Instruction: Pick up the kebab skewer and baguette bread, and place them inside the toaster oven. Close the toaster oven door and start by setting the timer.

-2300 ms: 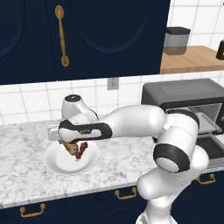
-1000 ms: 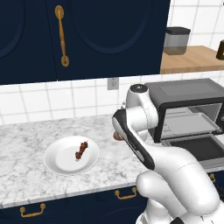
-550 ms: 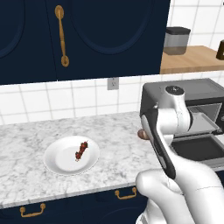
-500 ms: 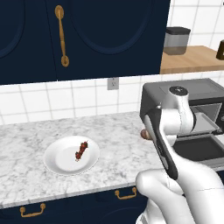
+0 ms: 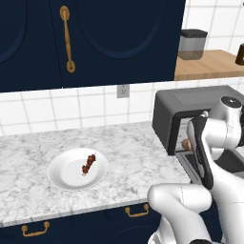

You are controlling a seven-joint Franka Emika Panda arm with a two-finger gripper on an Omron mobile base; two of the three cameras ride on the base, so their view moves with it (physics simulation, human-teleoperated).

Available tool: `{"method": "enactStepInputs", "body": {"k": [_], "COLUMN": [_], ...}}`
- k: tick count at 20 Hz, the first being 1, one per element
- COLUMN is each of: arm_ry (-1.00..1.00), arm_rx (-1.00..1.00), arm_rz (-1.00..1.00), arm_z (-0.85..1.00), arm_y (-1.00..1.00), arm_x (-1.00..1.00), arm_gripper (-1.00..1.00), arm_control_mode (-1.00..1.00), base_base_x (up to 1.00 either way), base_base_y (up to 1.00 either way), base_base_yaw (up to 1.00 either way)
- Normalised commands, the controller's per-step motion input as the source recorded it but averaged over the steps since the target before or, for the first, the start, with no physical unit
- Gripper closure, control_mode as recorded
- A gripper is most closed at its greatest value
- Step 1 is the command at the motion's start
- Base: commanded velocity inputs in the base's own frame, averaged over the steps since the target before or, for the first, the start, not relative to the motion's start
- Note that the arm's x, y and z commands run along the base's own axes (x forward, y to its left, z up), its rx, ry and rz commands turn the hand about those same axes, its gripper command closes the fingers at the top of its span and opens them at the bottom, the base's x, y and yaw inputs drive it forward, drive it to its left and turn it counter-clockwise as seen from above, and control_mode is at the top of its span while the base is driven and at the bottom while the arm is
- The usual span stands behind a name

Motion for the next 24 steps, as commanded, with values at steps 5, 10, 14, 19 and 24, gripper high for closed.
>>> {"method": "enactStepInputs", "body": {"k": [5,10,14,19,24], "arm_ry": [0.01,-0.02,-0.04,-0.07,-0.03], "arm_rx": [0.00,0.00,0.01,0.02,0.00], "arm_rz": [0.01,0.07,0.03,0.00,0.00], "arm_z": [0.02,0.00,0.00,-0.07,-0.16], "arm_y": [-0.89,-0.47,-0.54,-0.38,-0.03], "arm_x": [0.35,0.48,0.47,0.40,0.20], "arm_gripper": [1.00,1.00,1.00,1.00,1.00], "arm_control_mode": [-1.00,-1.00,-1.00,-1.00,-1.00], "base_base_x": [0.00,0.00,0.00,0.00,0.00], "base_base_y": [0.00,0.00,0.00,0.00,0.00], "base_base_yaw": [0.00,0.00,0.00,0.00,0.00]}}
